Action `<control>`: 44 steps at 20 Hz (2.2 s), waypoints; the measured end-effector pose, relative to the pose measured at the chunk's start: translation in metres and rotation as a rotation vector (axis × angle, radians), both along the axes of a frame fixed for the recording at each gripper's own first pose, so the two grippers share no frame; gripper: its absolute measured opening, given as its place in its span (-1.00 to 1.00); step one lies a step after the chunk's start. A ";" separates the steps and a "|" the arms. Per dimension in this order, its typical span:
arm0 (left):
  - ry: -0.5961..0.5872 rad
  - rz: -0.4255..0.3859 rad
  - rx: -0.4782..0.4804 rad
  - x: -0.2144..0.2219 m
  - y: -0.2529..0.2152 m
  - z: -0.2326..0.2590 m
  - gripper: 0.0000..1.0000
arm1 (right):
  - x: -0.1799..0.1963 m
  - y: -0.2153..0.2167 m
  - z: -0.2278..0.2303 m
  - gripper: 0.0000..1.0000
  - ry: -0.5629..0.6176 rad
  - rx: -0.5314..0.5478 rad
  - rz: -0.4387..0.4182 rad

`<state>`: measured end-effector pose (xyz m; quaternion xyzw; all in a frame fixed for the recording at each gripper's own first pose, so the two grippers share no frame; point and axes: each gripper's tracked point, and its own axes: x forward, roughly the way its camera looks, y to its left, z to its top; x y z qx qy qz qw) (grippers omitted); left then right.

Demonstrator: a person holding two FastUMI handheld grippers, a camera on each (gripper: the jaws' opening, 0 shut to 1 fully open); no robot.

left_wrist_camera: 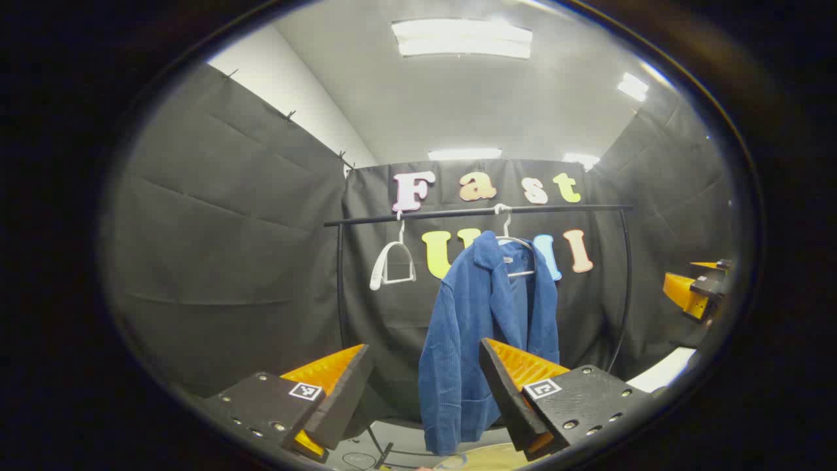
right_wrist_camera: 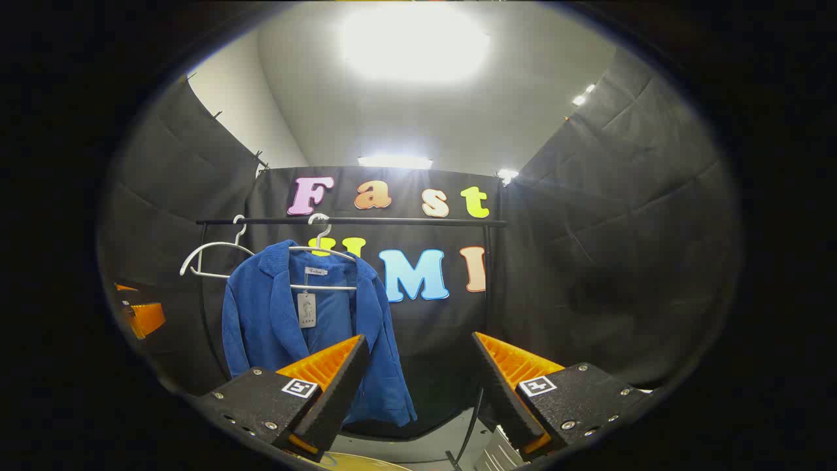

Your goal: Grasp the clothes on the hanger with both hands and then place them into the laundry hamper below.

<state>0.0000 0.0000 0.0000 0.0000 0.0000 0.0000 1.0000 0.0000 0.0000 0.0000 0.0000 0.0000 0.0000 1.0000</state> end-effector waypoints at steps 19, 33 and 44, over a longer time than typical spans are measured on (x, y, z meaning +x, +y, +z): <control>0.005 0.017 0.012 0.011 -0.021 0.005 0.90 | 0.024 -0.014 -0.006 0.92 0.009 0.020 0.011; -0.040 0.043 -0.033 0.077 -0.087 0.048 1.00 | 0.123 -0.002 0.026 0.91 -0.055 0.070 0.153; -0.024 0.058 -0.034 0.148 -0.147 0.051 0.89 | 0.212 0.029 0.023 0.91 -0.065 0.112 0.280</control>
